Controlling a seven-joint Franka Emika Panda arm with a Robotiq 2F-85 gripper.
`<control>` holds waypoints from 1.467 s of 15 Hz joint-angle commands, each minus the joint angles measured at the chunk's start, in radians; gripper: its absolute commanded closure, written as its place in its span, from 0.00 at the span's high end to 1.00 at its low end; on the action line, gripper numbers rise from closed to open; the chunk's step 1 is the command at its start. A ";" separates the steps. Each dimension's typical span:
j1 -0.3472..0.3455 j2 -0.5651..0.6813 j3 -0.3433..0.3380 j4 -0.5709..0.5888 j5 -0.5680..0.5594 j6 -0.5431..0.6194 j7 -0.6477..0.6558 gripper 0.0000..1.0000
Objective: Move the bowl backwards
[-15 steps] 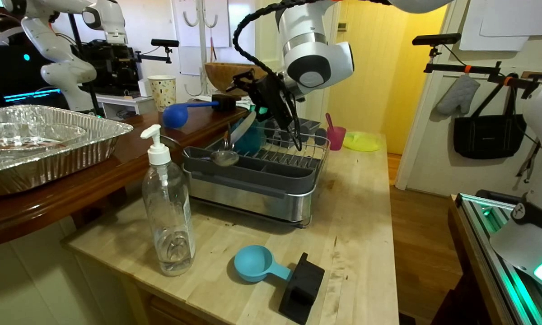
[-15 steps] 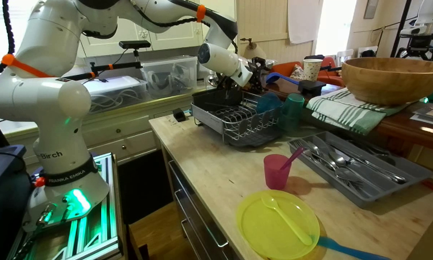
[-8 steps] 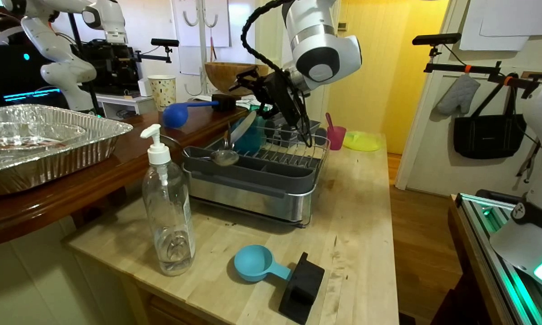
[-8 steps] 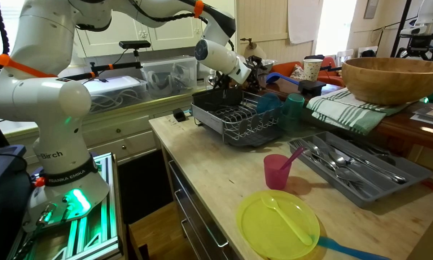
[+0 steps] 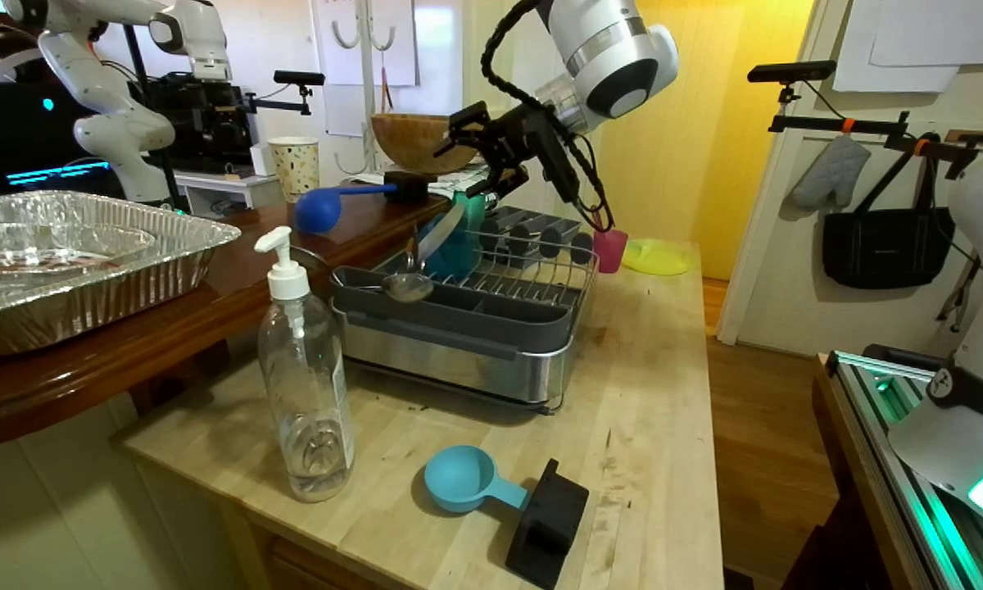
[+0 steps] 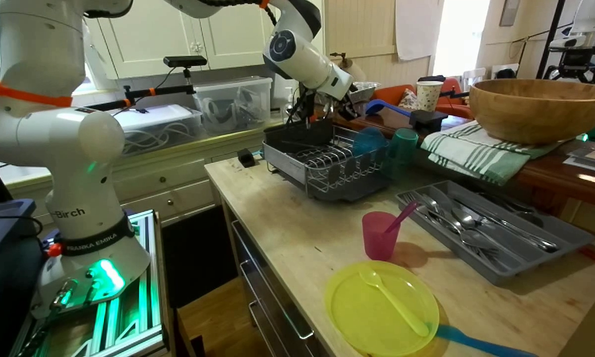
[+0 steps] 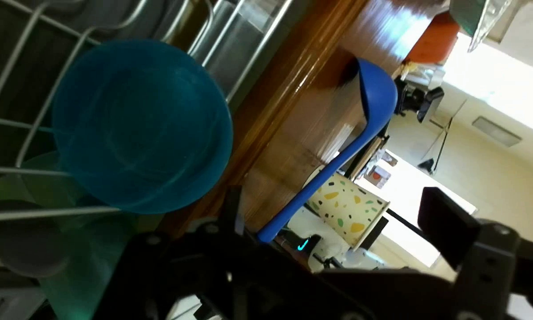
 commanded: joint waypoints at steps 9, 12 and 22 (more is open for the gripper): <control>0.019 -0.174 -0.140 -0.106 -0.812 -0.225 0.289 1.00; 0.024 -0.208 -0.170 -0.105 -0.956 -0.274 0.285 1.00; -0.746 -0.407 0.622 -0.130 -1.353 -0.355 0.333 1.00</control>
